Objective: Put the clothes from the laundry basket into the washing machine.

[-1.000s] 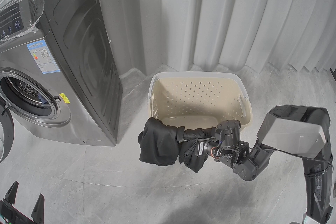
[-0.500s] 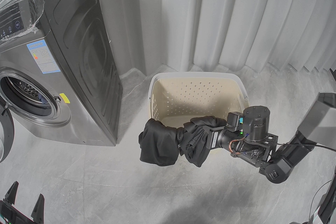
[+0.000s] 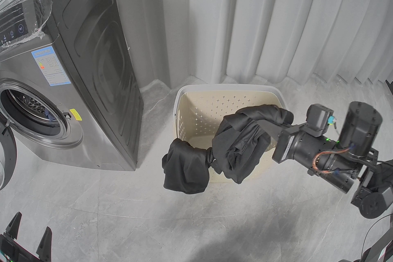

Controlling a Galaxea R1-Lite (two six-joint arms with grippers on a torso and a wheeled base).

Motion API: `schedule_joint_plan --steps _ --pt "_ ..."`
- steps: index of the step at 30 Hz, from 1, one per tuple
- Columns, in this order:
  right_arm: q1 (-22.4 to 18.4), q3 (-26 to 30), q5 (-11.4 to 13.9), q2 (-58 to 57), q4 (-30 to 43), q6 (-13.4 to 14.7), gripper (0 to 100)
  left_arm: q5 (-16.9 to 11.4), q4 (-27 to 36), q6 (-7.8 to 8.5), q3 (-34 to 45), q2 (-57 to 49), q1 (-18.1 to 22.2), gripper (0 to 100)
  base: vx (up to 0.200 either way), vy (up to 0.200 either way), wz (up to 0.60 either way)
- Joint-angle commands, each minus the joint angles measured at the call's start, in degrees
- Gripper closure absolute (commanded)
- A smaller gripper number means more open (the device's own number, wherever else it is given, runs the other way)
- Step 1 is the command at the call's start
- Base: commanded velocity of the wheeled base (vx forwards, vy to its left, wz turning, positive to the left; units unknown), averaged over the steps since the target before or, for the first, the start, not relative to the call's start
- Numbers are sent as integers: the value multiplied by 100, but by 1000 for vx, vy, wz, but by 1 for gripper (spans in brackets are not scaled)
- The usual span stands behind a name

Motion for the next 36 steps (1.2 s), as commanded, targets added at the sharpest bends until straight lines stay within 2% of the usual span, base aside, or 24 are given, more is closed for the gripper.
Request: schedule_joint_plan --steps 1,7,11,18,27,29,31,32,36 --pt "136 176 34 -1007 34 -364 100 2 -1 -4 101 -75 1 0 0 0 0" --pt "136 176 140 -1236 25 -451 100 2 -1 -30 101 -75 1 0 0 0 0" --pt "119 237 140 -1227 -45 -645 100 2 -1 -30 101 -66 1 0 -100 0 0" --pt "127 246 105 -1209 -54 -654 100 2 -1 -30 101 -66 1 0 -200 0 0" --pt "136 185 34 -1174 -37 -645 100 2 -1 -30 101 -66 1 0 0 0 0" --pt "136 185 25 -1174 -19 -645 100 2 -1 -30 101 -75 1 0 0 200 0" --pt "136 176 -1 -1165 -10 -645 100 2 -1 -30 101 -66 1 0 0 200 0" --pt "136 149 -203 -1157 -1 -645 100 2 -1 -30 101 -66 1 0 0 200 0" --pt "136 79 -370 -1139 16 -627 100 2 -1 -30 101 -66 1 0 0 200 0"
